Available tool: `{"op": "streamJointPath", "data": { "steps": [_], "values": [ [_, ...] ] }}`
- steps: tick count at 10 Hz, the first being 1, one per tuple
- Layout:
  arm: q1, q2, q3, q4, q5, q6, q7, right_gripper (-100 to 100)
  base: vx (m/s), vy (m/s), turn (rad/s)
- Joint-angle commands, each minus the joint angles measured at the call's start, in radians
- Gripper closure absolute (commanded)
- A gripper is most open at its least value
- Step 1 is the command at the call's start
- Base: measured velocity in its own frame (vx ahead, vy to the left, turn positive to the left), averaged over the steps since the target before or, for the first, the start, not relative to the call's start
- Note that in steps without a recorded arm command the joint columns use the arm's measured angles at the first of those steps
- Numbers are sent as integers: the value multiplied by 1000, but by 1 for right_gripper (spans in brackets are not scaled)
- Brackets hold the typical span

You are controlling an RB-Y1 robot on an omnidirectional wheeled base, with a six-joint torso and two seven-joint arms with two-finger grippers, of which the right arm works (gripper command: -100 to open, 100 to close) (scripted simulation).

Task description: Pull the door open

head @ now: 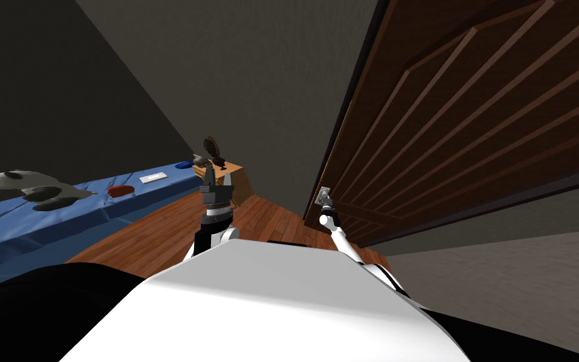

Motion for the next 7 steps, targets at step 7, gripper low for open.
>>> {"op": "streamJointPath", "data": {
  "steps": [7],
  "values": [
    [17, -39, 17, -4, -7, -3, -40, 100, -47, 9, 54]
  ]
}}
